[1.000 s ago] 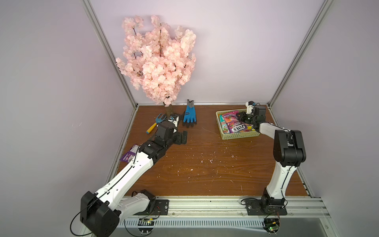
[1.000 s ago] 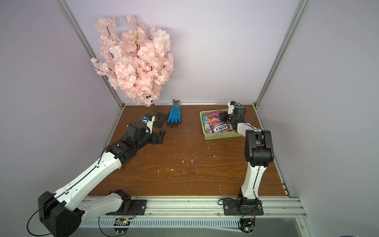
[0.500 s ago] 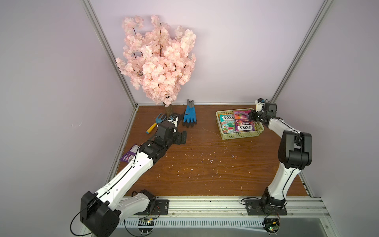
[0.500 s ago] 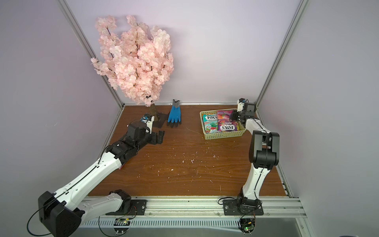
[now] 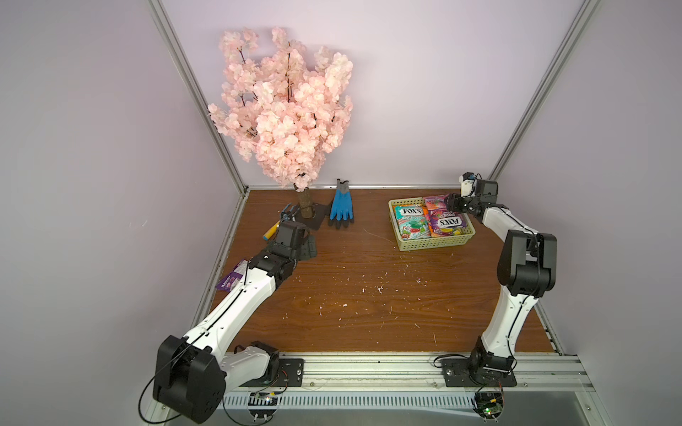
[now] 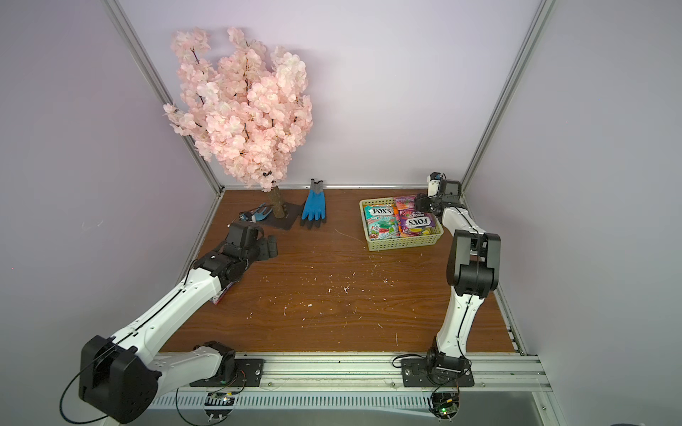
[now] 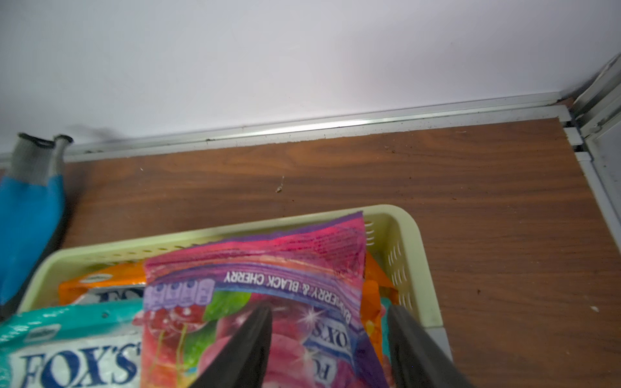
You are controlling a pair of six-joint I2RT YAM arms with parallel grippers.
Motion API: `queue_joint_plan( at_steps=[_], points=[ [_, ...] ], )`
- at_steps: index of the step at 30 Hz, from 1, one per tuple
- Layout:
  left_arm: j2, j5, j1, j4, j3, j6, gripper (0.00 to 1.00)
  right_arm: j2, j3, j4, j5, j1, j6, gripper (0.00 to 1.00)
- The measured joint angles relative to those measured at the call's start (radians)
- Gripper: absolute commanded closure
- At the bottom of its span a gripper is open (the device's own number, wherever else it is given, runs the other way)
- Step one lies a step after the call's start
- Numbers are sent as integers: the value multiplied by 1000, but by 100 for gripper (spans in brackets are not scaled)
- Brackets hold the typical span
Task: Put the candies in the basket
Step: Place the candy in the basket, then pick up the candy at the center of the board.
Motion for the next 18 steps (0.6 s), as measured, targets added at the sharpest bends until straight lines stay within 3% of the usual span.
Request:
queue_joint_plan(
  at_steps=[3, 6, 8, 11, 13, 18],
  points=[
    [46, -11, 110, -26, -8, -64, 17, -72, -93, 5, 30, 15, 19, 32],
    [105, -53, 166, -47, -16, -43, 28, -183, -208, 24, 43, 46, 48, 29],
    [154, -66, 168, -50, -11, 42, 35, -249, -270, 53, 43, 73, 68, 27],
    [210, -55, 159, -58, -4, 192, 35, -323, -351, 98, 49, 119, 85, 26],
    [210, -72, 150, -49, -14, 282, 43, -356, -399, 114, 57, 146, 91, 26],
    [180, -137, 146, 0, -90, 492, 49, -418, -488, 135, 59, 193, 91, 26]
  ],
)
